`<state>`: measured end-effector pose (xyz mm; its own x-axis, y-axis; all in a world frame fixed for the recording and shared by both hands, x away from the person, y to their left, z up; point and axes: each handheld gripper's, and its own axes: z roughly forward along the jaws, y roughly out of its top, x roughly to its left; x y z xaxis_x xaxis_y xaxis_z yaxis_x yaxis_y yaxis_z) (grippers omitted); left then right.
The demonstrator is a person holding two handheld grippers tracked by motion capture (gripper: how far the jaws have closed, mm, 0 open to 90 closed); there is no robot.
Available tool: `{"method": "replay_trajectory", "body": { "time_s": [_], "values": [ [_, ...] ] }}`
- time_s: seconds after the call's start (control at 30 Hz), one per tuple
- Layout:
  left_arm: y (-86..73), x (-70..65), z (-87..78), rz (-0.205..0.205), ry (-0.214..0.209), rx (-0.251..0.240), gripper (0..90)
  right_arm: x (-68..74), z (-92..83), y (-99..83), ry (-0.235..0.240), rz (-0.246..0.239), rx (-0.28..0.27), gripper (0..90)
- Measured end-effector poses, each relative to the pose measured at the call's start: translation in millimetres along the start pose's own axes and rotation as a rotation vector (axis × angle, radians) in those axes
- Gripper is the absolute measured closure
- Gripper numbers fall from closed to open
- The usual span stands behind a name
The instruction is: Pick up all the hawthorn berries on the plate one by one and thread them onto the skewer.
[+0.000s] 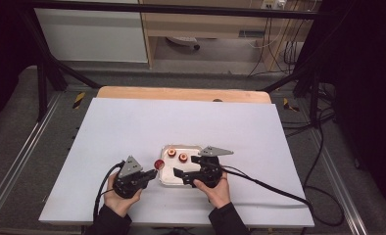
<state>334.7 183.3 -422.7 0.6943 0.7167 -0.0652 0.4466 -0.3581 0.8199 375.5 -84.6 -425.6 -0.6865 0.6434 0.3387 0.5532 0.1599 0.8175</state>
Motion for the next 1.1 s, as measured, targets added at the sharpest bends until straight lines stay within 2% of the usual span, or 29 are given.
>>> {"method": "replay_trajectory", "body": {
  "time_s": [0.13,0.23,0.4,0.5,0.8,0.93,1.07,1.1],
  "values": [
    [-3.2,3.4,-3.1,0.010,0.007,0.012,88.2,-6.3,-4.2,5.7,-0.042,-0.065,0.083,8.8],
    [-6.0,6.5,-4.8,0.014,0.009,0.020,88.2,-11.9,-6.6,12.2,-0.061,-0.076,0.131,8.7],
    [-10.0,10.5,-6.5,0.021,0.015,0.031,88.2,-23.0,-7.7,26.6,-0.096,-0.078,0.177,10.0],
    [-11.5,11.9,-6.8,0.026,0.016,0.036,88.2,-24.0,-2.9,36.8,-0.132,-0.124,0.238,11.0],
    [-12.9,15.1,-7.6,0.017,0.016,0.040,88.3,-19.0,24.9,58.5,-0.146,-0.205,0.401,16.4],
    [-13.0,16.1,-7.7,0.012,0.012,0.038,88.3,-18.8,37.1,64.4,-0.144,-0.213,0.447,20.5],
    [-13.3,16.1,-7.0,0.007,0.009,0.040,88.3,-21.4,46.5,68.7,-0.160,-0.191,0.478,26.6],
    [-13.3,16.1,-6.9,0.005,0.008,0.040,88.3,-22.4,48.7,69.3,-0.160,-0.172,0.479,28.0]
  ]
}}
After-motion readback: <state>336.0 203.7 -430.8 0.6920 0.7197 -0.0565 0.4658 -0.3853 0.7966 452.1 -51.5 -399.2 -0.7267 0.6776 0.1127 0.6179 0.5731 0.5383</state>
